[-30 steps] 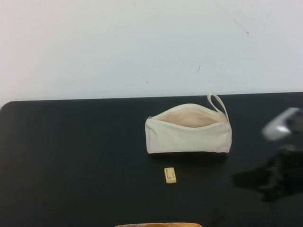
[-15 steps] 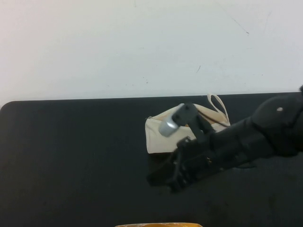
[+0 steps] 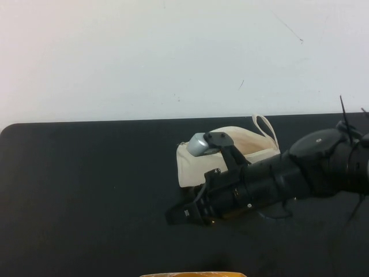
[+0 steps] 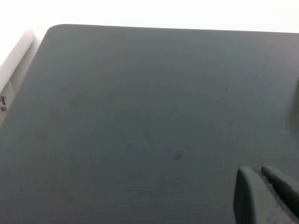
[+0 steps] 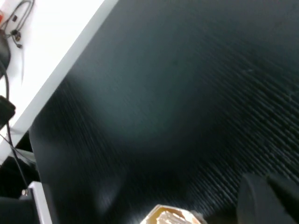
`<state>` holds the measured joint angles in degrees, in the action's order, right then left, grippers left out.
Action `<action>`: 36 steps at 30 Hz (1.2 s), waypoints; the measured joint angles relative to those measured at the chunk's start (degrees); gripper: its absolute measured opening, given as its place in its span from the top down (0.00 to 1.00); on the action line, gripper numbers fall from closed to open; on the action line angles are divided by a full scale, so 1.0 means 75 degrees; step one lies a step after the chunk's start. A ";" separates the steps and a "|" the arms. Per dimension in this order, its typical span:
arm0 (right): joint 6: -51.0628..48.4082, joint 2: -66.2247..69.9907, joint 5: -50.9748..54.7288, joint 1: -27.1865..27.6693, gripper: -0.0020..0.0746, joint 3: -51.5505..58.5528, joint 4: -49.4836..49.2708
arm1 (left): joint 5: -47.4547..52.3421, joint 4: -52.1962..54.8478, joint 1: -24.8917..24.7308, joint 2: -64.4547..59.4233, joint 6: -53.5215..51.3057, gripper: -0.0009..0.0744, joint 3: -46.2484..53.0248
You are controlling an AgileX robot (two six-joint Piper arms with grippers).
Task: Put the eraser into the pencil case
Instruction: Pick up the eraser from the table
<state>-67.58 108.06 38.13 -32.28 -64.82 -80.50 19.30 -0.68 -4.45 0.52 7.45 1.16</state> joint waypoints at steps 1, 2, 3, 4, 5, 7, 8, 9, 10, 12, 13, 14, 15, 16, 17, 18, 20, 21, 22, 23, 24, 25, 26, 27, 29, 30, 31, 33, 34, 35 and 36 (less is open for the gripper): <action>0.0192 0.0000 0.0017 0.0000 0.89 -0.0080 0.0244 | 0.0000 0.0000 0.0000 0.0000 0.0000 0.99 0.0000; 0.0455 0.0000 0.0049 0.0000 0.84 -0.0192 0.0587 | 0.0000 0.0000 0.0000 0.0000 0.0000 0.99 0.0000; 0.0767 0.0000 0.0089 0.0000 0.79 -0.0322 0.0931 | 0.0000 0.0000 0.0000 0.0000 0.0000 0.99 0.0000; 0.1105 0.0000 0.0176 0.0000 0.73 -0.0473 0.1413 | 0.0000 0.0000 0.0000 0.0000 0.0000 0.99 0.0000; 0.1860 0.0000 0.0411 0.0000 0.60 -0.0828 0.2469 | 0.0000 0.0000 0.0000 0.0000 0.0000 0.99 0.0000; 0.2665 0.0000 0.0691 0.0000 0.51 -0.1193 0.3530 | 0.0000 0.0000 0.0000 0.0000 0.0000 0.99 0.0000; 0.3176 0.0000 0.0800 -0.0018 0.49 -0.1390 0.4194 | 0.0000 0.0000 0.0000 0.0000 0.0000 0.99 0.0000; 0.3600 0.0000 0.0882 -0.0035 0.47 -0.1538 0.4766 | 0.0000 0.0000 0.0000 0.0000 0.0000 0.99 0.0000; 0.4147 0.0000 0.0938 -0.0090 0.46 -0.1704 0.5665 | 0.0000 0.0000 0.0000 0.0000 0.0000 0.99 0.0000; 0.5213 0.0000 0.0999 -0.0195 0.45 -0.1934 0.6978 | 0.0000 0.0000 0.0000 0.0000 0.0000 0.99 0.0000; 0.5652 0.0000 0.0999 -0.0270 0.45 -0.1990 0.7567 | 0.0000 0.0000 0.0000 0.0000 0.0000 0.99 0.0000; 0.5996 0.0011 0.0999 -0.0353 0.44 -0.2027 0.8022 | 0.0000 0.0000 0.0000 0.0000 0.0000 0.99 0.0000; 0.6198 0.0033 0.0938 -0.0417 0.44 -0.2037 0.8273 | 0.0000 0.0000 0.0000 0.0000 0.0000 0.99 0.0000; 0.6373 0.0060 0.0841 -0.0503 0.44 -0.2035 0.8477 | 0.0000 0.0000 0.0000 0.0000 0.0000 0.99 0.0000; 0.6515 0.0130 0.0704 -0.0584 0.44 -0.2035 0.8584 | 0.0000 0.0000 0.0000 0.0000 0.0000 0.99 0.0000; 0.6629 0.0199 0.0563 -0.0660 0.44 -0.2053 0.8632 | 0.0000 0.0000 0.0000 0.0000 0.0000 0.99 0.0000; 0.7017 0.0554 0.0148 -0.0778 0.44 -0.2102 0.8683 | 0.0000 0.0000 0.0000 0.0000 0.0000 0.99 0.0000; 0.7166 0.0681 0.0099 -0.0808 0.44 -0.2136 0.8717 | 0.0000 0.0000 0.0000 0.0000 0.0000 0.99 0.0000; 0.7299 0.0806 0.0083 -0.0809 0.44 -0.2182 0.8778 | 0.0000 0.0000 0.0000 0.0000 0.0000 0.99 0.0000; 0.7412 0.0901 0.0064 -0.0809 0.44 -0.2196 0.8849 | 0.0000 0.0000 0.0000 0.0000 0.0000 0.99 0.0000; 0.7539 0.1009 0.0024 -0.0809 0.44 -0.2225 0.8929 | 0.0000 0.0000 0.0000 0.0000 0.0000 0.99 0.0000; 0.7641 0.1112 -0.0055 -0.0809 0.44 -0.2241 0.9008 | 0.0000 0.0000 0.0000 0.0000 0.0000 0.99 0.0000; 0.7714 0.1189 -0.0192 -0.0809 0.44 -0.2257 0.9031 | 0.0000 0.0000 0.0000 0.0000 0.0000 0.99 0.0000; 0.7832 0.1265 -0.0357 -0.0809 0.44 -0.2257 0.9065 | 0.0000 0.0000 0.0000 0.0000 0.0000 0.99 0.0000; 0.8039 0.1388 -0.0620 -0.0809 0.44 -0.2269 0.9094 | 0.0000 0.0000 0.0000 0.0000 0.0000 0.99 0.0000; 0.8132 0.1422 -0.0731 -0.0809 0.44 -0.2306 0.9108 | 0.0000 0.0000 0.0000 0.0000 0.0000 0.99 0.0000; 0.8216 0.1459 -0.0812 -0.0809 0.44 -0.2332 0.9133 | 0.0000 0.0000 0.0000 0.0000 0.0000 0.99 0.0000; 0.8370 0.1522 -0.0923 -0.0809 0.44 -0.2403 0.9233 | 0.0000 0.0000 0.0000 0.0000 0.0000 0.99 0.0000; 0.8400 0.1546 -0.0980 -0.0809 0.44 -0.2436 0.9252 | 0.0000 0.0000 0.0000 0.0000 0.0000 0.99 0.0000; 0.8419 0.1585 -0.1015 -0.0809 0.44 -0.2454 0.9263 | 0.0000 0.0000 0.0000 0.0000 0.0000 0.99 0.0000; 0.8432 0.1626 -0.1045 -0.0809 0.45 -0.2471 0.9268 | 0.0000 0.0000 0.0000 0.0000 0.0000 0.99 0.0000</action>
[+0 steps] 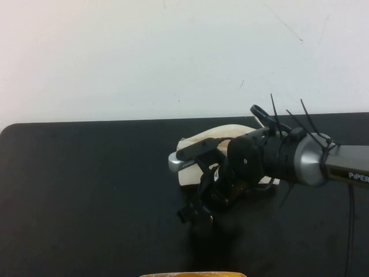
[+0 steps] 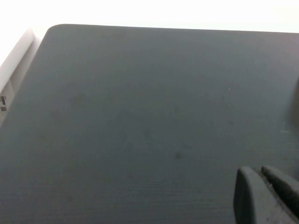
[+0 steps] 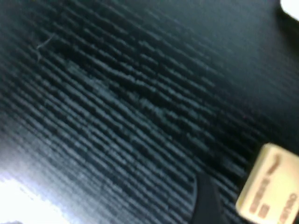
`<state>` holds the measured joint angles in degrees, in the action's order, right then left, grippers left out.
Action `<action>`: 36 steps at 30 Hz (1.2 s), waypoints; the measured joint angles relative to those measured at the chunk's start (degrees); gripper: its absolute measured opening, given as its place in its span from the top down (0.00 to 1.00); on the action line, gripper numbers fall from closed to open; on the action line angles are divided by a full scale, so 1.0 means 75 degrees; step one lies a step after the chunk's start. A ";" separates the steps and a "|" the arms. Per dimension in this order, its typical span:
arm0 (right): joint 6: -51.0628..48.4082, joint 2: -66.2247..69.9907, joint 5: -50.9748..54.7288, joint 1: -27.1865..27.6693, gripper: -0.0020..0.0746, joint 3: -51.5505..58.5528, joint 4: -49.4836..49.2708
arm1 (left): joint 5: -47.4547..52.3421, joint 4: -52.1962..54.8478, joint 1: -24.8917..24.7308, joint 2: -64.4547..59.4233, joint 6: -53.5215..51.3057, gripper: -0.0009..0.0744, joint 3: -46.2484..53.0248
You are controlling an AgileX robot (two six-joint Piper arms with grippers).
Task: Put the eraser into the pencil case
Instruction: Pick up the eraser from the table, then place the eraser on the pencil case
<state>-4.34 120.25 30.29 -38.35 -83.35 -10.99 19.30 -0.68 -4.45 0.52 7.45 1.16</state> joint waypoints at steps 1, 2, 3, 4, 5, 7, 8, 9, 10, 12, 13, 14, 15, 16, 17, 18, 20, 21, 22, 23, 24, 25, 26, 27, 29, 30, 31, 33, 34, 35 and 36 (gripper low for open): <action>-0.0002 0.0042 -0.0020 0.0000 0.46 -0.0016 0.0013 | 0.0000 0.0000 0.0000 0.0000 0.0000 0.99 0.0000; -0.0002 0.0078 -0.0021 0.0000 0.47 -0.0016 0.0013 | 0.0000 0.0000 0.0000 0.0000 0.0000 0.99 0.0000; -0.0002 0.0137 -0.0021 0.0000 0.50 -0.0016 0.0034 | 0.0000 0.0000 0.0000 0.0000 0.0000 0.99 0.0000; -0.0016 0.0153 -0.0063 0.0000 0.52 -0.0033 0.0033 | 0.0000 0.0000 0.0000 0.0000 0.0000 0.99 0.0000; -0.0016 0.0174 -0.0063 0.0000 0.55 -0.0033 0.0033 | 0.0000 0.0000 0.0000 0.0000 0.0000 0.99 0.0000; -0.0016 0.0206 -0.0089 0.0000 0.62 -0.0063 0.0033 | 0.0000 0.0000 0.0000 0.0000 0.0000 0.99 0.0000; -0.0016 0.0203 -0.0094 0.0000 0.65 -0.0069 0.0033 | 0.0000 0.0000 0.0000 0.0000 0.0000 0.99 0.0000; -0.0016 0.0203 -0.0094 0.0000 0.67 -0.0082 0.0033 | 0.0000 0.0000 0.0000 0.0000 0.0000 0.99 0.0000; -0.0016 0.0203 0.0009 0.0000 0.71 -0.0141 0.0033 | 0.0000 0.0000 0.0000 0.0000 0.0000 0.99 0.0000; -0.0033 0.0208 0.0369 0.0000 0.71 -0.0286 0.0003 | 0.0000 0.0000 0.0000 0.0000 0.0000 0.99 0.0000; -0.0113 0.0208 0.0622 0.0000 0.71 -0.0403 -0.0029 | 0.0000 0.0000 0.0000 0.0000 0.0000 0.99 0.0000; -0.0250 0.0195 0.0808 0.0000 0.71 -0.0548 -0.0082 | 0.0000 0.0000 0.0000 0.0000 0.0000 0.99 0.0000; -0.0454 0.0146 0.1033 -0.0010 0.70 -0.0715 -0.0183 | 0.0000 0.0000 0.0000 0.0000 0.0000 0.99 0.0000; -0.0697 0.0065 0.1244 -0.0010 0.71 -0.0894 -0.0296 | 0.0000 0.0000 0.0000 0.0000 0.0000 0.99 0.0000; -0.0877 -0.0018 0.1435 -0.0010 0.71 -0.1048 -0.0377 | 0.0000 0.0000 0.0000 0.0000 0.0000 0.99 0.0000; -0.1057 -0.0148 0.1597 -0.0010 0.71 -0.1254 -0.0434 | 0.0000 0.0000 0.0000 0.0000 0.0000 0.99 0.0000; -0.1266 -0.0470 0.1878 -0.0017 0.71 -0.1668 -0.0466 | 0.0000 0.0000 0.0000 0.0000 0.0000 0.99 0.0000; -0.1301 -0.0608 0.1965 -0.0017 0.71 -0.1822 -0.0416 | 0.0000 0.0000 0.0000 0.0000 0.0000 0.99 0.0000; -0.1334 -0.0779 0.2059 -0.0017 0.71 -0.2001 -0.0272 | 0.0000 0.0000 0.0000 0.0000 0.0000 0.99 0.0000; -0.1352 -0.0944 0.2137 -0.0017 0.71 -0.2157 -0.0038 | 0.0000 0.0000 0.0000 0.0000 0.0000 0.99 0.0000; -0.1348 -0.1103 0.2164 -0.0017 0.71 -0.2253 0.0276 | 0.0000 0.0000 0.0000 0.0000 0.0000 0.99 0.0000; -0.1348 -0.1243 0.2164 -0.0017 0.71 -0.2330 0.0661 | 0.0000 0.0000 0.0000 0.0000 0.0000 0.99 0.0000; -0.1348 -0.1349 0.2164 -0.0017 0.71 -0.2370 0.1104 | 0.0000 0.0000 0.0000 0.0000 0.0000 0.99 0.0000; -0.1315 -0.1402 0.2164 -0.0017 0.71 -0.2387 0.1465 | 0.0000 0.0000 0.0000 0.0000 0.0000 0.99 0.0000; -0.1098 -0.1441 0.2183 0.0033 0.71 -0.2387 0.2277 | 0.0000 0.0000 0.0000 0.0000 0.0000 0.99 0.0000; -0.0984 -0.1428 0.2183 0.0077 0.71 -0.2387 0.2514 | 0.0000 0.0000 0.0000 0.0000 0.0000 0.99 0.0000; -0.0839 -0.1373 0.2183 0.0144 0.71 -0.2387 0.2724 | 0.0000 0.0000 0.0000 0.0000 0.0000 0.99 0.0000; -0.0636 -0.1206 0.2126 0.0269 0.71 -0.2387 0.2900 | 0.0000 0.0000 0.0000 0.0000 0.0000 0.99 0.0000; -0.0453 -0.1094 0.2106 0.0329 0.71 -0.2387 0.2957 | 0.0000 0.0000 0.0000 0.0000 0.0000 0.99 0.0000; -0.0202 -0.0981 0.2067 0.0386 0.71 -0.2387 0.2967 | 0.0000 0.0000 0.0000 0.0000 0.0000 0.99 0.0000; 0.0106 -0.0872 0.2028 0.0437 0.71 -0.2387 0.2985 | 0.0000 0.0000 0.0000 0.0000 0.0000 0.99 0.0000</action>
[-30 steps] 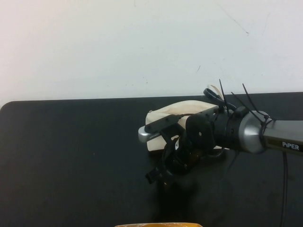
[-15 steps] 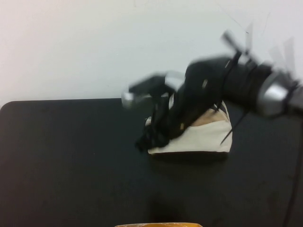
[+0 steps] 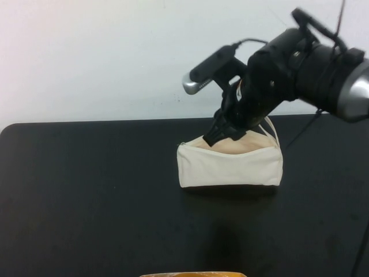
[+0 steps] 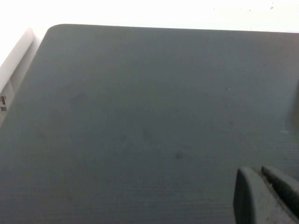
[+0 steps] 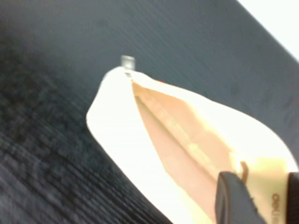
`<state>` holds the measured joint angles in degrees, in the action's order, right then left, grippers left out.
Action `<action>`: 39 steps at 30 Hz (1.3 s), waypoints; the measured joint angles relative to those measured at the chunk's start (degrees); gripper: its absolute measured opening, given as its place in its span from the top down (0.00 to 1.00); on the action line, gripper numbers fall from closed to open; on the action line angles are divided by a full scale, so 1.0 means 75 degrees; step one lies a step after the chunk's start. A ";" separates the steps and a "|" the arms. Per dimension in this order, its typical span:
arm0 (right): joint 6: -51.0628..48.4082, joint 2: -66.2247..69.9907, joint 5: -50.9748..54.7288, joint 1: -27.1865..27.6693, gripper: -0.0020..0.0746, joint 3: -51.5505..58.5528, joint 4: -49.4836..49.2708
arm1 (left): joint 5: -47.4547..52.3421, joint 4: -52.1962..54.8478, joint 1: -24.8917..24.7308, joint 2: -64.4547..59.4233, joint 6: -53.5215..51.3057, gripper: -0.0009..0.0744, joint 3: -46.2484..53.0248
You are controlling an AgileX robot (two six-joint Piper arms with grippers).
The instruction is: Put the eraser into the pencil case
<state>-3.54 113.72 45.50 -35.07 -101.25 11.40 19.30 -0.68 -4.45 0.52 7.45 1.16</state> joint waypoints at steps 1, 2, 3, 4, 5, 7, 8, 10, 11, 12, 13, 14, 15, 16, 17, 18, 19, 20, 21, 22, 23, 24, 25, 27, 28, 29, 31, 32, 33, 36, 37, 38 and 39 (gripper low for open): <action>0.0317 0.0100 -0.0035 0.0044 0.71 0.0000 -0.0001 | 0.0000 0.0000 0.0000 0.0000 0.0000 0.99 0.0000; 0.0592 0.0180 -0.0074 0.0112 0.69 0.0000 0.0015 | 0.0000 0.0000 0.0000 0.0000 0.0000 0.99 0.0000; 0.0753 0.0222 -0.0107 0.0155 0.66 0.0000 0.0015 | 0.0000 0.0000 0.0000 0.0000 0.0000 0.99 0.0000; 0.0883 0.0256 -0.0117 0.0191 0.61 0.0000 0.0030 | 0.0000 0.0000 0.0000 0.0000 0.0000 0.99 0.0000; 0.0975 0.0255 -0.0095 0.0228 0.56 0.0000 0.0046 | 0.0000 0.0000 0.0000 0.0000 0.0000 0.99 0.0000; 0.1039 0.0255 0.0055 0.0296 0.49 -0.0103 0.0126 | 0.0000 0.0000 0.0000 0.0000 0.0000 0.99 0.0000; 0.1039 0.0240 0.0196 0.0294 0.47 -0.0206 0.0181 | 0.0000 0.0000 0.0000 0.0000 0.0000 0.99 0.0000; 0.0993 0.0209 0.0523 0.0299 0.45 -0.0488 0.0243 | 0.0000 0.0000 0.0000 0.0000 0.0000 0.99 0.0000; 0.0934 0.0168 0.0733 0.0299 0.45 -0.0660 0.0243 | 0.0000 0.0000 0.0000 0.0000 0.0000 0.99 0.0000; 0.0840 0.0154 0.0983 0.0299 0.46 -0.0822 0.0243 | 0.0000 0.0000 0.0000 0.0000 0.0000 0.99 0.0000; 0.0691 0.0097 0.1269 0.0299 0.47 -0.1053 0.0243 | 0.0000 0.0000 0.0000 0.0000 0.0000 0.99 0.0000; 0.0472 0.0060 0.1581 0.0299 0.50 -0.1302 0.0243 | 0.0000 0.0000 0.0000 0.0000 0.0000 0.99 0.0000; 0.0339 0.0012 0.1826 0.0299 0.53 -0.1511 0.0243 | 0.0000 0.0000 0.0000 0.0000 0.0000 0.99 0.0000; 0.0143 -0.0066 0.2120 0.0299 0.58 -0.1769 0.0243 | 0.0000 0.0000 0.0000 0.0000 0.0000 0.99 0.0000; -0.0032 -0.0154 0.2357 0.0299 0.63 -0.1996 0.0243 | 0.0000 0.0000 0.0000 0.0000 0.0000 0.99 0.0000; -0.0149 -0.0273 0.2494 0.0299 0.70 -0.2143 0.0243 | 0.0000 0.0000 0.0000 0.0000 0.0000 0.99 0.0000; -0.0261 -0.0419 0.2568 0.0299 0.76 -0.2268 0.0257 | 0.0000 0.0000 0.0000 0.0000 0.0000 0.99 0.0000; -0.0341 -0.0586 0.2581 0.0299 0.82 -0.2317 0.0257 | 0.0000 0.0000 0.0000 0.0000 0.0000 0.99 0.0000; -0.0377 -0.0727 0.2581 0.0299 0.86 -0.2354 0.0257 | 0.0000 0.0000 0.0000 0.0000 0.0000 0.99 0.0000; -0.0394 -0.0919 0.2581 0.0299 0.90 -0.2361 0.0257 | 0.0000 0.0000 0.0000 0.0000 0.0000 0.99 0.0000; -0.0422 -0.1119 0.2596 0.0299 0.93 -0.2361 0.0242 | 0.0000 0.0000 0.0000 0.0000 0.0000 0.99 0.0000; -0.0461 -0.1283 0.2596 0.0299 0.94 -0.2361 0.0221 | 0.0000 0.0000 0.0000 0.0000 0.0000 0.99 0.0000; -0.0545 -0.1515 0.2596 0.0299 0.95 -0.2326 0.0170 | 0.0000 0.0000 0.0000 0.0000 0.0000 0.99 0.0000; -0.0742 -0.2006 0.2537 0.0299 0.96 -0.2080 -0.0033 | 0.0000 0.0000 0.0000 0.0000 0.0000 0.99 0.0000; -0.0896 -0.2325 0.2455 0.0299 0.97 -0.1843 -0.0190 | 0.0000 0.0000 0.0000 0.0000 0.0000 0.99 0.0000; -0.1057 -0.2683 0.2323 0.0299 0.97 -0.1526 -0.0367 | 0.0000 0.0000 0.0000 0.0000 0.0000 0.99 0.0000; -0.1258 -0.3479 0.2002 0.0299 0.97 -0.0700 -0.0674 | 0.0000 0.0000 0.0000 0.0000 0.0000 0.99 0.0000; -0.1275 -0.3907 0.1758 0.0299 0.97 -0.0195 -0.0817 | 0.0000 0.0000 0.0000 0.0000 0.0000 0.99 0.0000; -0.1275 -0.4263 0.1474 0.0299 0.97 0.0245 -0.0905 | 0.0000 0.0000 0.0000 0.0000 0.0000 0.99 0.0000; -0.1275 -0.5526 0.0571 0.0299 0.97 0.1961 -0.1146 | 0.0000 0.0000 0.0000 0.0000 0.0000 0.99 0.0000; -0.1275 -0.5965 0.0234 0.0299 0.97 0.2608 -0.1194 | 0.0000 0.0000 0.0000 0.0000 0.0000 0.99 0.0000; -0.1275 -0.6391 -0.0102 0.0299 0.97 0.3259 -0.1224 | 0.0000 0.0000 0.0000 0.0000 0.0000 0.99 0.0000; -0.1275 -0.6795 -0.0370 0.0299 0.97 0.3911 -0.1242 | 0.0000 0.0000 0.0000 0.0000 0.0000 0.99 0.0000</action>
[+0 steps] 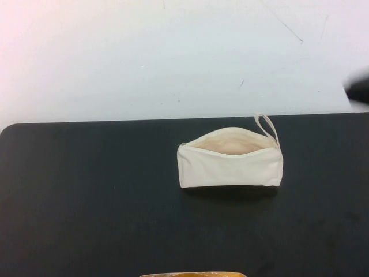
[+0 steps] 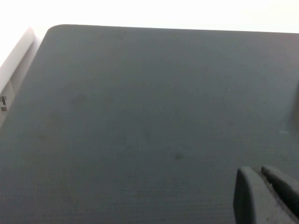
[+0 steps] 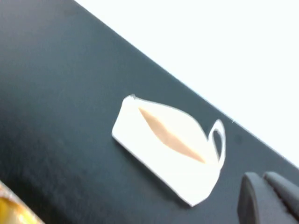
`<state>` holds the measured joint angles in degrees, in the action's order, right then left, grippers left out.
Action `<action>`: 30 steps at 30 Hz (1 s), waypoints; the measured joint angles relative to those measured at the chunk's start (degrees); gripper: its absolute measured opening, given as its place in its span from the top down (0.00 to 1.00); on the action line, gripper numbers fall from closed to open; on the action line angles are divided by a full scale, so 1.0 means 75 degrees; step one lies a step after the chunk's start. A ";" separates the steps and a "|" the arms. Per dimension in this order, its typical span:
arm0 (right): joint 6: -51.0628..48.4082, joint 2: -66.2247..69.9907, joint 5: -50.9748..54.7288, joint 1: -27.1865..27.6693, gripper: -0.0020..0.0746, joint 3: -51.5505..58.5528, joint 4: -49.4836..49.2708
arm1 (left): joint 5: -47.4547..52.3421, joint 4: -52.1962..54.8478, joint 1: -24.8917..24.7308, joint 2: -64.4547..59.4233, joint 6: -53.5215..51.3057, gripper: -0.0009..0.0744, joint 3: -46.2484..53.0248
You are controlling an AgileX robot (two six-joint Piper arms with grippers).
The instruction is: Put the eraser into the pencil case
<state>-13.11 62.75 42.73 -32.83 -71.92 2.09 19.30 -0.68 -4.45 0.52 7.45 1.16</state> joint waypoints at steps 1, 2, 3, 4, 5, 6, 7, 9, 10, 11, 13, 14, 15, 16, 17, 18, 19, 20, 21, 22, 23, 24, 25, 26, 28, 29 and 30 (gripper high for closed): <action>0.0000 -0.0380 -0.0315 0.0000 0.97 0.0641 -0.0010 | 0.0000 0.0000 0.0000 0.0000 0.0000 0.99 0.0000; 0.0000 -0.0729 -0.0600 0.0000 0.97 0.1258 -0.0030 | 0.0000 0.0000 0.0000 0.0000 0.0000 0.99 0.0000; 0.0000 -0.0989 -0.0859 0.0000 0.97 0.1727 -0.0090 | 0.0000 0.0000 0.0000 0.0000 0.0000 0.99 0.0000; 0.0014 -0.1281 -0.1083 0.0000 0.97 0.2277 -0.0152 | 0.0000 0.0000 0.0000 0.0000 0.0000 0.99 0.0000; 0.0045 -0.1544 -0.1273 0.0000 0.97 0.2779 -0.0232 | 0.0000 0.0000 0.0000 0.0000 0.0000 0.99 0.0000; 0.0061 -0.1731 -0.1397 0.0000 0.97 0.3142 -0.0279 | 0.0000 0.0000 0.0000 0.0000 0.0000 0.99 0.0000; 0.0083 -0.1932 -0.1475 0.0000 0.97 0.3541 -0.0394 | 0.0000 0.0000 0.0000 0.0000 0.0000 0.99 0.0000; 0.0096 -0.2240 -0.1570 0.0000 0.98 0.4119 -0.0539 | 0.0000 0.0000 0.0000 0.0000 0.0000 0.99 0.0000; 0.0100 -0.2345 -0.1588 0.0000 0.98 0.4377 -0.0611 | 0.0000 0.0000 0.0000 0.0000 0.0000 0.99 0.0000; 0.0100 -0.2421 -0.1602 0.0000 0.98 0.4597 -0.0628 | 0.0000 0.0000 0.0000 0.0000 0.0000 0.99 0.0000; 0.0113 -0.2483 -0.1643 0.0000 0.98 0.4914 -0.0675 | 0.0000 0.0000 0.0000 0.0000 0.0000 0.99 0.0000; 0.0113 -0.2483 -0.1660 0.0000 0.98 0.5028 -0.0758 | 0.0000 0.0000 0.0000 0.0000 0.0000 0.99 0.0000; 0.0113 -0.2483 -0.1659 0.0000 0.98 0.5119 -0.0814 | 0.0000 0.0000 0.0000 0.0000 0.0000 0.99 0.0000; 0.0117 -0.2483 -0.1669 0.0000 0.98 0.5180 -0.0850 | 0.0000 0.0000 0.0000 0.0000 0.0000 0.99 0.0000; 0.0132 -0.2483 -0.1669 0.0000 0.98 0.5241 -0.0891 | 0.0000 0.0000 0.0000 0.0000 0.0000 0.99 0.0000; 0.0132 -0.2483 -0.1675 0.0000 0.98 0.5267 -0.0925 | 0.0000 0.0000 0.0000 0.0000 0.0000 0.99 0.0000; 0.0132 -0.2483 -0.1675 0.0000 0.98 0.5308 -0.0943 | 0.0000 0.0000 0.0000 0.0000 0.0000 0.99 0.0000; 0.0132 -0.2483 -0.1675 0.0000 0.98 0.5330 -0.0940 | 0.0000 0.0000 0.0000 0.0000 0.0000 0.99 0.0000; 0.0132 -0.2483 -0.1675 0.0000 0.98 0.5349 -0.0945 | 0.0000 0.0000 0.0000 0.0000 0.0000 0.99 0.0000; 0.0132 -0.2483 -0.1655 0.0000 0.98 0.5362 -0.0945 | 0.0000 0.0000 0.0000 0.0000 0.0000 0.99 0.0000; 0.0087 -0.2483 -0.1588 0.0000 0.98 0.5368 -0.0945 | 0.0000 0.0000 0.0000 0.0000 0.0000 0.99 0.0000; -0.0006 -0.2483 -0.1496 0.0000 0.98 0.5368 -0.0926 | 0.0000 0.0000 0.0000 0.0000 0.0000 0.99 0.0000; -0.0080 -0.2543 -0.1441 0.0000 0.98 0.5400 -0.0907 | 0.0000 0.0000 0.0000 0.0000 0.0000 0.99 0.0000; -0.0134 -0.2661 -0.1421 0.0000 0.98 0.5456 -0.0854 | 0.0000 0.0000 0.0000 0.0000 0.0000 0.99 0.0000; -0.0247 -0.3001 -0.1421 0.0072 0.98 0.5635 -0.0805 | 0.0000 0.0000 0.0000 0.0000 0.0000 0.99 0.0000; -0.0337 -0.3249 -0.1487 0.0211 0.98 0.5785 -0.0805 | 0.0000 0.0000 0.0000 0.0000 0.0000 0.99 0.0000; -0.0401 -0.3530 -0.1586 0.0422 0.98 0.5978 -0.0805 | 0.0000 0.0000 0.0000 0.0000 0.0000 0.99 0.0000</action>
<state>-16.11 36.28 30.83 -29.66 -27.09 -3.94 19.30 -0.68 -4.45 0.52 7.45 1.16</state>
